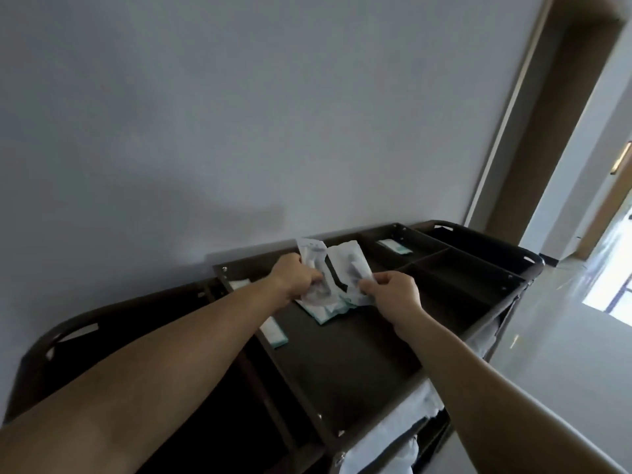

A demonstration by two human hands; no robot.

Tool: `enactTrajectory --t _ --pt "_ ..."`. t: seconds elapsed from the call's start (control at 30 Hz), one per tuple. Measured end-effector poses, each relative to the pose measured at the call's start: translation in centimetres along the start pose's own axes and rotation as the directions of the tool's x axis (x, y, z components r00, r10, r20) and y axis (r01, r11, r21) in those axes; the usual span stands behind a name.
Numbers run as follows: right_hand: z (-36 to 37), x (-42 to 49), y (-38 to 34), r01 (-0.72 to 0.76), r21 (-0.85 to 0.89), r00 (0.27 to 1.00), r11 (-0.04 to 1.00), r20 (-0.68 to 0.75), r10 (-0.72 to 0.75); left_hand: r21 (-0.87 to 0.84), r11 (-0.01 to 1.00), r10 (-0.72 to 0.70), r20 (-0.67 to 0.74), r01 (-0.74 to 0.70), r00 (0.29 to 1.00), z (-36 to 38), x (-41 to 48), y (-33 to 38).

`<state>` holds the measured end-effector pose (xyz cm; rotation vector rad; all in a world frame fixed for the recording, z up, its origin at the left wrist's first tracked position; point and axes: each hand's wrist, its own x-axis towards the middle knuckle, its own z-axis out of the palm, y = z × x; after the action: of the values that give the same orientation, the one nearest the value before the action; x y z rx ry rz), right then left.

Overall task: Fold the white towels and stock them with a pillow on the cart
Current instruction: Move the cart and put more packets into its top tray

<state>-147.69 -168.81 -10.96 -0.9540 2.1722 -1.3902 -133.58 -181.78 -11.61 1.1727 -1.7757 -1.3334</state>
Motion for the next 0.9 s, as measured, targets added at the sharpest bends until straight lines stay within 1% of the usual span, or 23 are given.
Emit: enactTrajectory --t 0.1,0.17,0.2,0.27,0.4,0.43,0.47,0.53,0.57,0.6,0.63,0.7,0.73,0.77,0.83,0.9 --pt "-0.4 4.2 1.1 -0.022 -0.037 1.0 0.999 0.0 0.022 -0.003 1.0 -0.012 0.009 0.012 1.0 2.9 3.4 0.8" --pt "-0.7 7.2 1.8 -0.048 -0.01 0.999 0.999 0.011 0.048 -0.006 0.999 -0.048 0.018 0.048 0.999 4.6 5.5 1.1" --pt "-1.0 8.7 2.1 -0.046 -0.027 0.999 0.999 0.022 0.047 0.006 0.998 -0.059 0.018 0.059 0.998 5.6 6.7 1.2" --pt "-1.5 11.9 2.4 -0.005 -0.142 0.999 0.99 0.044 0.011 0.084 0.995 -0.048 -0.011 0.049 0.999 7.3 8.9 1.7" --pt "-1.5 19.8 3.8 0.097 -0.249 0.99 0.964 0.12 -0.069 0.242 0.97 0.006 -0.077 0.012 0.997 10.8 13.3 3.1" --pt "-1.3 22.0 4.4 0.116 -0.275 0.985 0.954 0.153 -0.075 0.288 0.957 0.002 -0.088 0.023 0.996 11.6 14.6 3.3" --pt "-1.1 24.0 5.0 0.137 -0.303 0.977 0.943 0.196 -0.079 0.35 0.935 -0.019 -0.097 0.052 0.995 12.5 15.7 3.4" --pt "-0.8 27.5 6.1 0.176 -0.349 0.96 0.921 0.269 -0.082 0.462 0.872 -0.117 -0.13 0.164 0.985 14.3 17.8 3.6" --pt "-0.5 29.0 6.5 0.199 -0.376 0.949 0.905 0.304 -0.082 0.505 0.831 -0.177 -0.159 0.234 0.971 15.0 18.8 3.6" --pt "-0.3 30.2 6.8 0.232 -0.398 0.935 0.888 0.343 -0.09 0.57 0.768 -0.22 -0.193 0.291 0.956 15.7 19.6 3.3" --pt "0.1 31.3 7.1 0.265 -0.411 0.92 0.872 0.378 -0.102 0.614 0.714 -0.244 -0.233 0.337 0.941 16.3 20.1 3.2" --pt "0.9 32.8 7.2 0.331 -0.396 0.888 0.857 0.438 -0.14 0.627 0.672 -0.261 -0.299 0.395 0.918 16.8 21.5 2.5" --pt "1.3 33.3 7.3 0.364 -0.368 0.867 0.856 0.47 -0.167 0.613 0.665 -0.287 -0.318 0.427 0.904 17.0 21.9 2.3" --pt "1.7 33.8 7.5 0.383 -0.339 0.847 0.859 0.5 -0.181 0.626 0.635 -0.309 -0.33 0.452 0.892 17.3 22.3 2.2" --pt "2.7 34.6 8.1 0.41 -0.341 0.814 0.846 0.555 -0.171 0.703 0.53 -0.353 -0.326 0.474 0.877 17.8 23.3 1.5" --pt "3.4 35.1 8.6 0.469 -0.414 0.772 0.78 0.621 -0.135 0.77 0.453 -0.352 -0.309 0.45 0.884 18.6 23.7 1.4"
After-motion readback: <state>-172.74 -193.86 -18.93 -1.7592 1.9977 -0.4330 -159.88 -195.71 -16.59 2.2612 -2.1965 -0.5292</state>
